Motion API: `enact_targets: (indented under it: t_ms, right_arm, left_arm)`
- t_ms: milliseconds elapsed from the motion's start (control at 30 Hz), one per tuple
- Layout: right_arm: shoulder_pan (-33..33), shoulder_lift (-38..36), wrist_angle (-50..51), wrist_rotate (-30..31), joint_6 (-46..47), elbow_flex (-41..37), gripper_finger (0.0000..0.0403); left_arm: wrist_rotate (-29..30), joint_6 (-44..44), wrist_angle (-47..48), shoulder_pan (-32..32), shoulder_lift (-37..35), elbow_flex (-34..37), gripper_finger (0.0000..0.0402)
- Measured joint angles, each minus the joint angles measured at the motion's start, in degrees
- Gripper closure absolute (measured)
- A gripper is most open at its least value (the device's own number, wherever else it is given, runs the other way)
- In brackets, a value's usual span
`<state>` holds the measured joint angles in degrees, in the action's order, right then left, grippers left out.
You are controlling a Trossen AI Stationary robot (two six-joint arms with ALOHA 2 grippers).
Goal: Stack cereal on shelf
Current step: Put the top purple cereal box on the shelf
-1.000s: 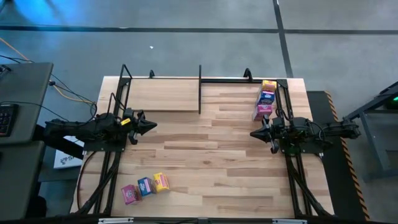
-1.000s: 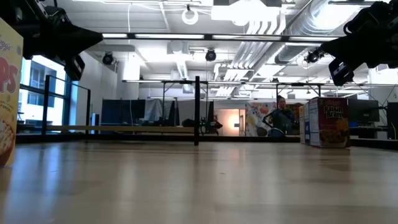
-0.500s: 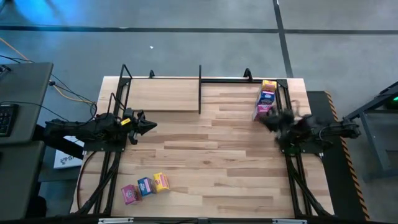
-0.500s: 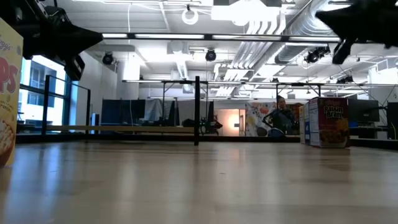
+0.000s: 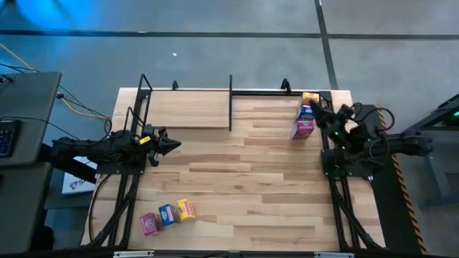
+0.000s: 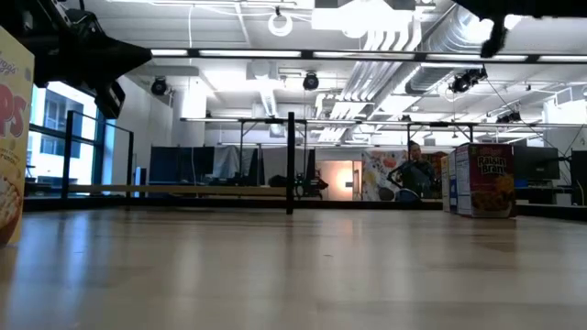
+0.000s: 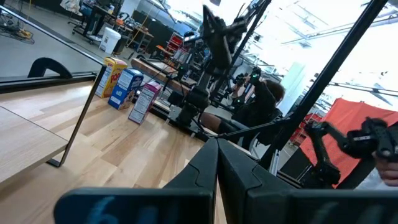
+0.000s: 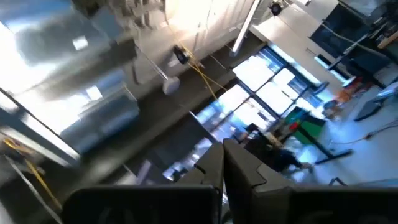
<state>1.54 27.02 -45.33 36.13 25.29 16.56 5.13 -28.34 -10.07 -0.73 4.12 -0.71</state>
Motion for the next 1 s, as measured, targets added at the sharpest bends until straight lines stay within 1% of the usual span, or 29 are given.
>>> enact_targets:
  t_ms: [67,133,167,233,300,367,500,567,633,700,767,833,900,1000]
  right_arm:
    - [-1.3,5.7,1.6,0.1,-4.3,4.5,0.0402]
    - [-2.9,10.7,4.0,2.5,-8.4,9.4,0.0402]
    - [-3.6,12.8,6.7,3.4,-8.9,11.8,0.0402]
    - [-5.2,16.1,14.7,3.4,-8.0,17.4,0.0396]
    - [-7.0,18.5,27.5,0.7,-5.4,23.7,0.0377]
    - [-8.8,21.1,42.5,-2.5,-1.5,30.5,0.0344]
    - [-12.9,26.3,71.2,-7.7,5.3,44.6,0.0249]
    - [-15.9,28.9,85.5,-12.7,8.2,51.7,0.0198]
    - [-19.6,31.5,98.4,-19.0,9.7,58.1,0.0154]
    - [-23.5,34.1,110.0,-24.9,9.0,62.8,0.0123]
    - [-26.3,36.1,117.9,-28.8,5.7,65.6,0.0104]
    - [-28.0,37.0,123.0,-31.0,2.3,66.3,0.0094]
    - [-28.9,36.9,124.5,-32.8,-0.8,65.2,0.0092]
    - [-29.4,35.8,125.3,-35.8,-4.6,61.3,0.0091]
  left_arm:
    - [0.0,0.0,0.0,0.0,0.0,0.0,0.0401]
    - [0.0,0.0,0.0,0.0,0.0,0.0,0.0401]
    - [0.0,0.0,0.0,0.0,0.0,0.0,0.0401]
    - [0.0,0.0,0.0,0.0,0.0,0.0,0.0401]
    - [0.0,0.0,0.0,0.0,0.0,0.0,0.0401]
    - [0.0,0.0,0.0,0.0,0.0,0.0,0.0401]
    - [0.0,0.0,0.0,0.0,0.0,0.0,0.0401]
    - [0.0,0.0,0.0,0.0,0.0,0.0,0.0401]
    - [0.0,0.0,0.0,0.0,0.0,0.0,0.0401]
    - [0.0,0.0,0.0,0.0,0.0,0.0,0.0401]
    - [0.0,0.0,0.0,0.0,0.0,0.0,0.0401]
    - [0.0,0.0,0.0,0.0,0.0,0.0,0.0401]
    - [0.0,0.0,0.0,0.0,0.0,0.0,0.0401]
    - [0.0,0.0,0.0,0.0,0.0,0.0,0.0401]
